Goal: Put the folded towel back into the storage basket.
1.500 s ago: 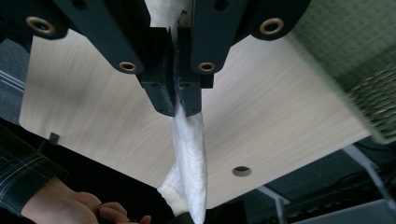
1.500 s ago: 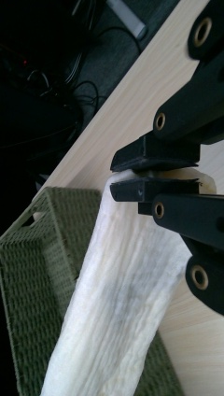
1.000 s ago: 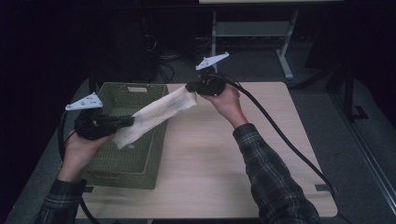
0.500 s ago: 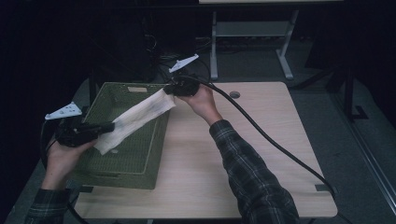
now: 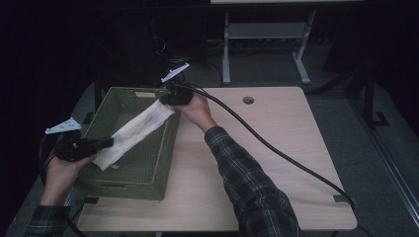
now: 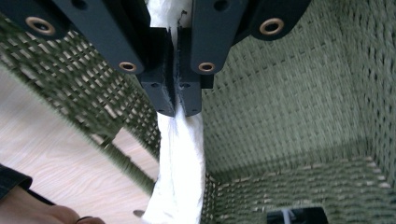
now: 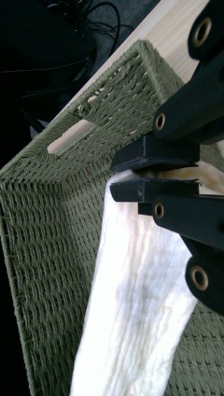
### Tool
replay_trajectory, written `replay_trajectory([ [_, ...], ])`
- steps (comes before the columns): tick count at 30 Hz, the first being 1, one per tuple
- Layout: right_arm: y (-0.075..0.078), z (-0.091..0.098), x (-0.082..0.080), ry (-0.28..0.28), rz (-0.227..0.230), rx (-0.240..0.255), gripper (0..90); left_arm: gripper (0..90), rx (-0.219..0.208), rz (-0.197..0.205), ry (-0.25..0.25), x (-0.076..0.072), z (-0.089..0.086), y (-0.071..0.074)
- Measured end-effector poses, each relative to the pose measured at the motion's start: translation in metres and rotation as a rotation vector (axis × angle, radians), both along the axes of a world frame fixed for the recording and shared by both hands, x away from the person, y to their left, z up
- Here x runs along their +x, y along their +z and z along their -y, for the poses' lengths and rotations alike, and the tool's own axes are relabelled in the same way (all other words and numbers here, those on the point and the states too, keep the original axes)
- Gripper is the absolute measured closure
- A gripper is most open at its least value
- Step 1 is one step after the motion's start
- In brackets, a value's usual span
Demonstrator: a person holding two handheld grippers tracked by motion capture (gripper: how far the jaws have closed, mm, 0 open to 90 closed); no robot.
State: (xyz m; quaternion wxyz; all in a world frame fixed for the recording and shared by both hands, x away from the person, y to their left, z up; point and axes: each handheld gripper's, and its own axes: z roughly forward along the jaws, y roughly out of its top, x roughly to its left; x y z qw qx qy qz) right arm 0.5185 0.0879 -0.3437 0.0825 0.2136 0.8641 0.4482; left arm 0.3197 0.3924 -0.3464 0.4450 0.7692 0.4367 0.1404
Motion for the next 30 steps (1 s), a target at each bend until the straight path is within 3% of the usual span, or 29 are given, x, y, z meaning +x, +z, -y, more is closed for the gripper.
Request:
replay_trajectory([
  [3,-0.004,-0.003,0.002,0.002,-0.018,-0.006,83.9,85.9,-0.001,-0.008,0.009,0.002,-0.005,-0.004],
  [26,-0.024,-0.023,0.009,0.018,-0.029,-0.074,83.9,85.0,-0.003,-0.047,0.026,0.003,-0.008,-0.015],
  [28,-0.025,-0.024,0.009,0.02,-0.029,-0.073,83.9,82.3,-0.006,-0.036,0.048,0.002,-0.009,-0.015],
  [30,-0.025,-0.026,0.01,0.019,-0.029,-0.081,83.9,69.7,0.005,-0.023,0.067,0.002,-0.01,-0.014],
])
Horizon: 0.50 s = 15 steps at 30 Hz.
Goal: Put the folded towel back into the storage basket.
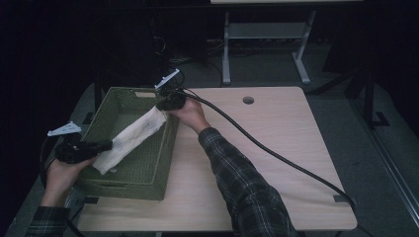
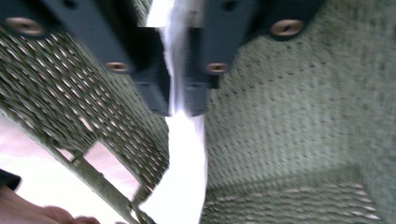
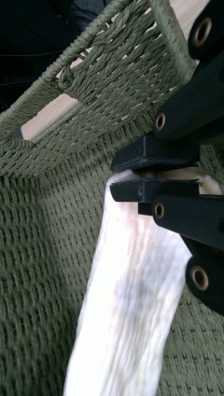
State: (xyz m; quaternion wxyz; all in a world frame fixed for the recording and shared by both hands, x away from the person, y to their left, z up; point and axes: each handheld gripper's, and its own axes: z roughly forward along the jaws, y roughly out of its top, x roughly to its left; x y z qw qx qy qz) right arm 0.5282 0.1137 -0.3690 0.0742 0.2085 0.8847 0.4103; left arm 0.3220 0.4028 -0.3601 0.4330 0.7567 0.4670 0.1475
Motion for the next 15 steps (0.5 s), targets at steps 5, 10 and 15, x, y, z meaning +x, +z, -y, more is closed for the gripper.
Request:
replay_trajectory([
  [5,-0.0044,-0.0065,0.0004,0.011,0.014,-0.035,83.9,64.4,-0.004,0.007,0.007,-0.0005,-0.0021,0.0004],
  [10,-0.0064,-0.0101,0.0021,0.003,0.014,-0.033,83.9,59.8,0.0,0.016,0.002,-0.0005,-0.0006,0.0019],
  [15,-0.0051,-0.0068,0.0078,-0.04,0.04,-0.019,72.1,54.2,-0.005,0.022,-0.003,0.0005,0.0029,0.0043],
])
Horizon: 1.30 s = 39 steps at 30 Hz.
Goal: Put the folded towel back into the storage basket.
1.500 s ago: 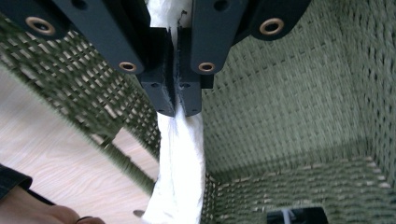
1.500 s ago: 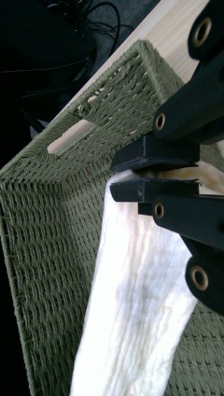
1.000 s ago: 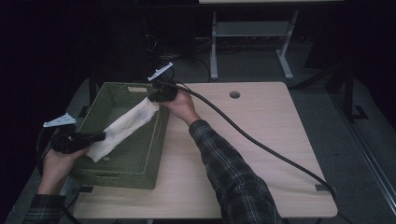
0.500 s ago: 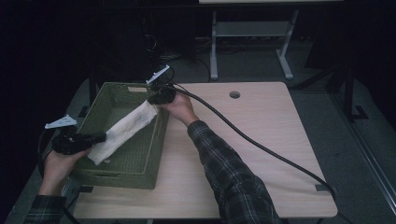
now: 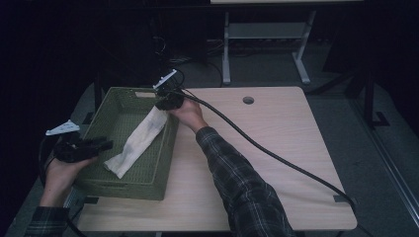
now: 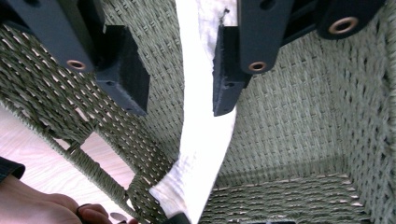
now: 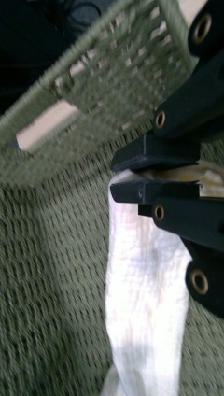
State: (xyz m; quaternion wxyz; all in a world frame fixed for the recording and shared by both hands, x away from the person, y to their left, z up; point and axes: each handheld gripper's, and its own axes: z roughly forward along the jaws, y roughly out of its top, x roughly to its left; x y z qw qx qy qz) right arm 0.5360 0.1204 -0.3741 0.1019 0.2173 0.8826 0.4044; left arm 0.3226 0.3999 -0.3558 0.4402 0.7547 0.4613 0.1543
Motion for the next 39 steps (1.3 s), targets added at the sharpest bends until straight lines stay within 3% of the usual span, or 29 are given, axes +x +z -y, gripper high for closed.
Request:
replay_trajectory([
  [8,0.018,0.008,-0.005,-0.022,-0.002,0.036,57.6,50.2,0.002,0.02,-0.016,0.0,0.011,0.01],
  [11,0.025,0.016,-0.009,-0.009,0.023,0.055,55.2,49.1,0.002,0.038,-0.022,-0.001,0.02,0.017],
  [14,0.033,0.028,-0.018,-0.006,0.015,0.07,53.7,48.3,0.003,0.059,-0.035,-0.002,0.034,0.026],
  [25,0.053,0.089,-0.043,-0.014,0.048,0.09,42.7,43.4,0.012,0.094,-0.145,0.001,0.11,0.047],
  [32,0.056,0.141,-0.057,-0.048,0.054,0.081,35.4,36.8,0.025,0.09,-0.21,0.007,0.164,0.045],
  [39,0.056,0.19,-0.071,-0.089,0.065,0.092,31.6,31.6,0.043,0.085,-0.252,0.011,0.205,0.037],
])
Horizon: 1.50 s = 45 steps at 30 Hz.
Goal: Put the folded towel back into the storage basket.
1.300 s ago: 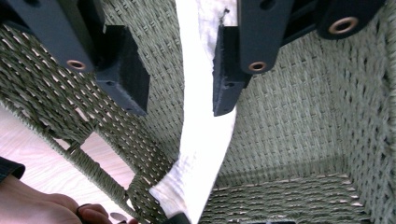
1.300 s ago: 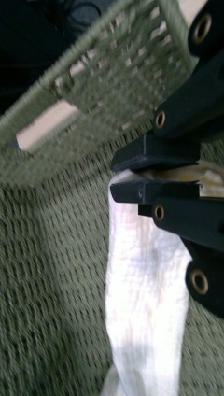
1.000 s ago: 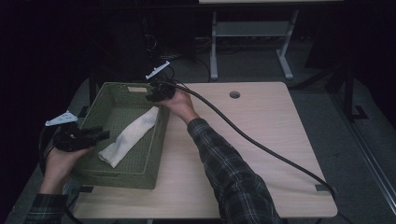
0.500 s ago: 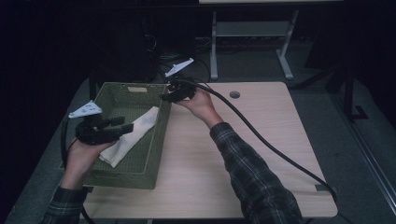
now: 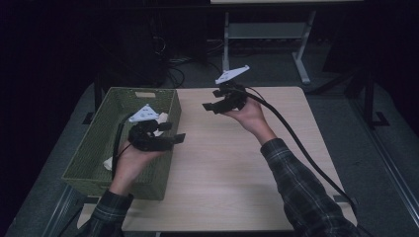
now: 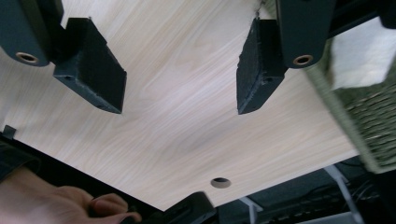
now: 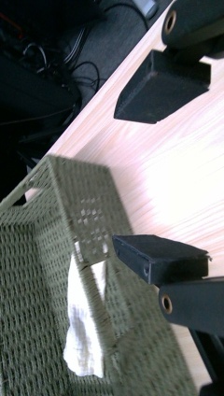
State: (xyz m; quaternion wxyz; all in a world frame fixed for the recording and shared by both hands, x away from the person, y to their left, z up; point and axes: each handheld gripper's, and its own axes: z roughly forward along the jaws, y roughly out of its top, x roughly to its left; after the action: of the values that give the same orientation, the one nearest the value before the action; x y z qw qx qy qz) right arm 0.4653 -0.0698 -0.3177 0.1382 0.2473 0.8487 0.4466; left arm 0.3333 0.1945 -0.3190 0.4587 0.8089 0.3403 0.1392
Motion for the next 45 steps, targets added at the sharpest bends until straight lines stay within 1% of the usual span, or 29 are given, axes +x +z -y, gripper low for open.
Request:
replay_trajectory([
  [1,0.0,0.007,-0.003,-0.012,-0.01,0.01,30.4,30.7,0.01,0.004,-0.003,0.001,0.007,-0.002],
  [5,-0.004,0.037,-0.015,-0.039,-0.008,0.02,28.1,28.9,0.026,0.016,-0.029,0.002,0.03,-0.008],
  [6,-0.005,0.044,-0.018,-0.048,-0.013,0.022,27.2,28.2,0.032,0.018,-0.036,0.003,0.035,-0.01],
  [7,-0.007,0.051,-0.02,-0.052,-0.007,0.023,26.9,27.4,0.04,0.017,-0.042,0.003,0.04,-0.013],
  [8,-0.008,0.057,-0.024,-0.059,-0.014,0.026,26.0,26.7,0.05,0.018,-0.048,0.003,0.044,-0.015],
  [11,-0.014,0.075,-0.031,-0.074,-0.016,0.034,24.4,25.7,0.061,0.013,-0.065,0.004,0.055,-0.022],
  [13,-0.019,0.087,-0.036,-0.092,-0.016,0.034,22.6,24.4,0.077,0.016,-0.079,0.004,0.06,-0.027],
  [14,-0.021,0.095,-0.04,-0.099,-0.014,0.032,22.0,23.7,0.072,0.018,-0.078,0.004,0.062,-0.03],
  [15,-0.023,0.101,-0.043,-0.111,-0.017,0.038,21.7,23.4,0.084,0.02,-0.085,0.004,0.063,-0.032],
  [16,-0.026,0.107,-0.045,-0.117,-0.017,0.04,21.7,22.9,0.08,0.022,-0.082,0.003,0.066,-0.036],
  [17,-0.028,0.113,-0.048,-0.127,-0.015,0.04,21.3,22.7,0.095,0.02,-0.09,0.003,0.067,-0.038],
  [19,-0.032,0.123,-0.054,-0.146,-0.021,0.044,20.7,22.4,0.101,0.019,-0.094,0.002,0.069,-0.043],
  [21,-0.037,0.134,-0.059,-0.161,-0.024,0.05,20.1,22.4,0.101,0.03,-0.098,-0.001,0.072,-0.048],
  [24,-0.045,0.147,-0.066,-0.182,-0.033,0.056,18.9,22.4,0.118,0.035,-0.102,-0.005,0.075,-0.055],
  [27,-0.053,0.159,-0.074,-0.202,-0.037,0.067,18.8,22.4,0.14,0.024,-0.113,-0.009,0.077,-0.064],
  [30,-0.063,0.17,-0.082,-0.22,-0.039,0.062,17.8,22.3,0.157,0.014,-0.122,-0.013,0.079,-0.076],
  [31,-0.067,0.173,-0.085,-0.228,-0.047,0.065,17.7,22.3,0.163,0.008,-0.126,-0.014,0.081,-0.081],
  [33,-0.074,0.179,-0.09,-0.238,-0.06,0.069,17.3,22.3,0.166,0.007,-0.131,-0.015,0.082,-0.087],
  [34,-0.078,0.182,-0.093,-0.243,-0.059,0.068,17.2,22.3,0.167,0.007,-0.133,-0.016,0.083,-0.091],
  [35,-0.083,0.185,-0.097,-0.25,-0.065,0.071,16.9,22.1,0.173,0.001,-0.135,-0.016,0.083,-0.094],
  [38,-0.094,0.191,-0.106,-0.262,-0.075,0.071,16.6,21.6,0.184,-0.001,-0.139,-0.016,0.084,-0.102],
  [40,-0.102,0.195,-0.111,-0.269,-0.079,0.067,16.1,21.2,0.19,-0.011,-0.137,-0.016,0.084,-0.108],
  [42,-0.11,0.2,-0.118,-0.277,-0.085,0.076,16.1,20.9,0.196,-0.026,-0.137,-0.016,0.085,-0.115],
  [43,-0.114,0.203,-0.121,-0.28,-0.084,0.078,16.1,20.5,0.195,-0.037,-0.141,-0.016,0.085,-0.118],
  [45,-0.12,0.206,-0.126,-0.283,-0.091,0.068,15.6,20.0,0.19,-0.053,-0.142,-0.016,0.085,-0.124],
])
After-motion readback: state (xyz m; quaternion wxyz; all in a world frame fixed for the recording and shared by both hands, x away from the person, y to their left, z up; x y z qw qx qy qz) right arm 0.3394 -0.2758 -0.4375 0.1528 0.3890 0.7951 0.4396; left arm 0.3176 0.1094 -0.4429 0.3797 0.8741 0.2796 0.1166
